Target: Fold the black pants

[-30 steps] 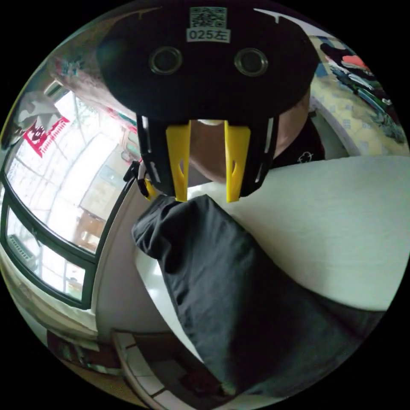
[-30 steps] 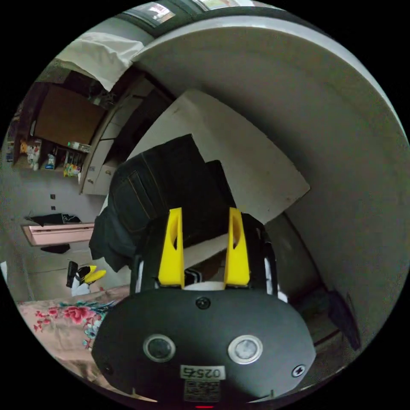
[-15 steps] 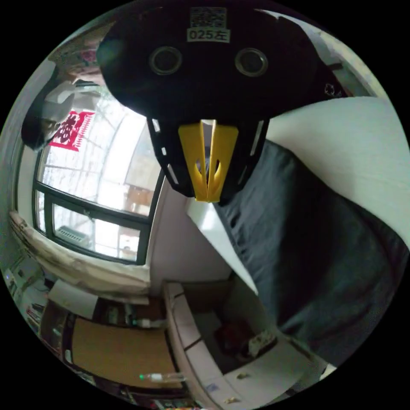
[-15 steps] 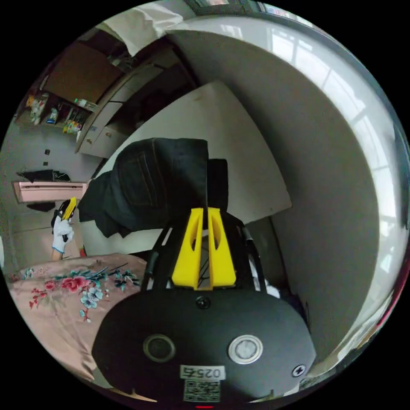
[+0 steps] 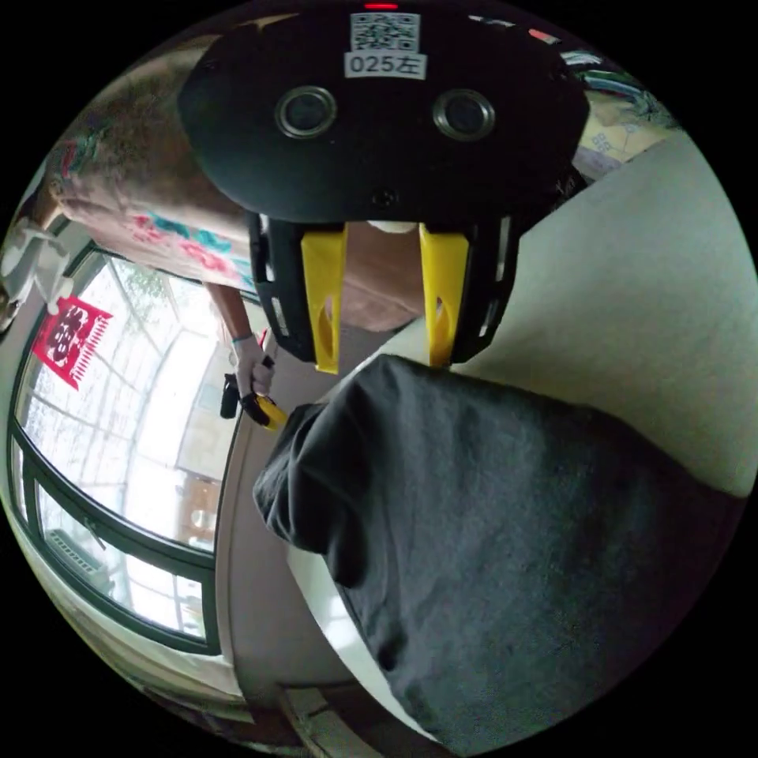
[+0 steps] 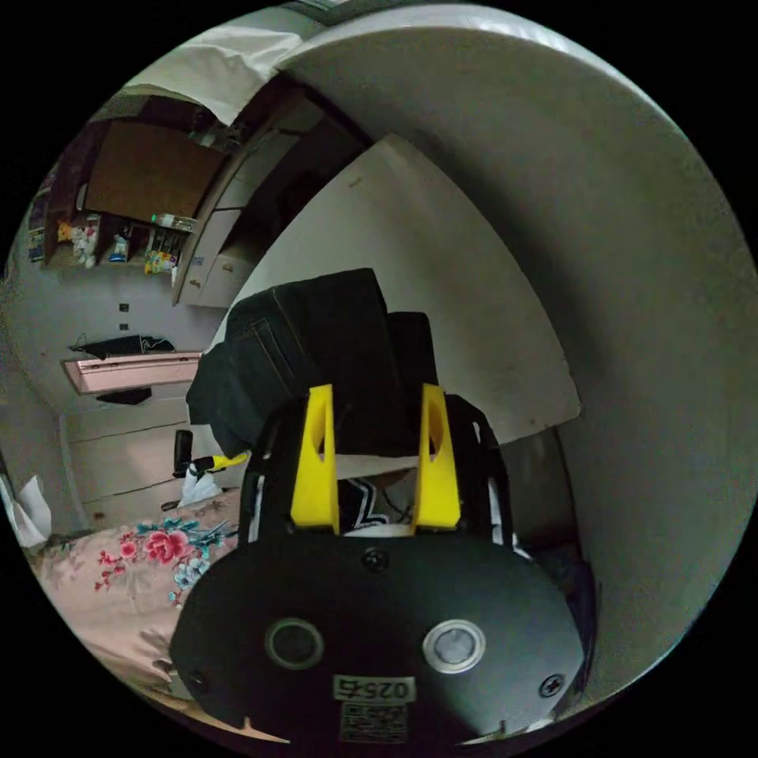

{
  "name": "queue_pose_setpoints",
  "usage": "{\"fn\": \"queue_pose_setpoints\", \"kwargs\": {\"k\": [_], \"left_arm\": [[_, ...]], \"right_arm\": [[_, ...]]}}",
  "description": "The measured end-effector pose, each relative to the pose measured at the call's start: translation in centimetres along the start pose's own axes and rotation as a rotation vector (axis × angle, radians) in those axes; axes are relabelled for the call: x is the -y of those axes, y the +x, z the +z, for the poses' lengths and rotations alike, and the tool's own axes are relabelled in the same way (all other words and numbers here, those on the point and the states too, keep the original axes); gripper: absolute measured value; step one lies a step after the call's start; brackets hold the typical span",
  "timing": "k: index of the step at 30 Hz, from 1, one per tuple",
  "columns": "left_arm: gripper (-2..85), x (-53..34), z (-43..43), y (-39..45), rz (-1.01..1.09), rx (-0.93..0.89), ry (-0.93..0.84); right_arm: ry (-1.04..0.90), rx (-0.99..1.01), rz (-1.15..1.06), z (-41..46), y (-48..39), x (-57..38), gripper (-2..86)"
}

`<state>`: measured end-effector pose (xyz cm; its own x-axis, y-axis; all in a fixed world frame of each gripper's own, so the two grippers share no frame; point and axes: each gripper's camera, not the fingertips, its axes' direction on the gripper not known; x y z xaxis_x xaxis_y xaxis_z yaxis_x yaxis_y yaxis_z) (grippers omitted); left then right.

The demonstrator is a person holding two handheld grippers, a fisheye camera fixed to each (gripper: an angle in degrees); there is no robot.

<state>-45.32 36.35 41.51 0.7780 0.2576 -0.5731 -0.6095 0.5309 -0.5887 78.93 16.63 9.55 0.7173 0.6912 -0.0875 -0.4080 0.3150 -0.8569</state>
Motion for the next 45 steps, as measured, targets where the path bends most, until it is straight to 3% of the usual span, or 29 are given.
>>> {"fn": "queue_pose_setpoints", "kwargs": {"k": [5,8,13,19,27,32,36,41,45], "left_arm": [[0.3,1.2,-2.7,-0.5,-0.005,-0.037,0.186],[-0.7,1.4,-5.7,-0.4,-0.031,-0.122,0.378],[-0.8,2.2,-6.7,0.6,-0.003,-0.137,0.528],[2.9,3.6,-0.6,-3.9,-0.107,-0.324,0.422],[9.5,0.0,1.2,-5.1,-0.122,-0.389,0.574],[8.1,-1.5,-0.4,-6.1,-0.151,-0.304,0.529],[9.6,0.7,-0.4,-5.5,-0.076,-0.207,0.464],[9.7,5.5,2.5,-5.3,-0.053,-0.022,0.260],[8.3,7.0,2.6,-6.2,-0.061,0.013,0.256]], "right_arm": [[-0.179,0.019,-0.124,3.3,-4.0,2.4,6.5],[-0.237,-0.125,-0.313,1.7,-8.3,2.8,4.4],[-0.207,-0.130,-0.425,-5.0,-10.7,5.1,3.5],[-0.398,-0.126,-0.369,-1.7,-9.2,10.7,4.3],[-0.392,-0.088,-0.381,-3.0,-10.9,10.8,5.0],[-0.375,0.032,-0.319,-4.7,-11.2,9.8,5.8],[-0.337,-0.044,-0.352,-7.2,-13.4,8.8,9.8],[-0.052,-0.271,-0.619,-14.0,-23.4,8.4,15.8],[-0.106,-0.329,-0.828,-12.3,-29.0,11.2,19.1]]}}
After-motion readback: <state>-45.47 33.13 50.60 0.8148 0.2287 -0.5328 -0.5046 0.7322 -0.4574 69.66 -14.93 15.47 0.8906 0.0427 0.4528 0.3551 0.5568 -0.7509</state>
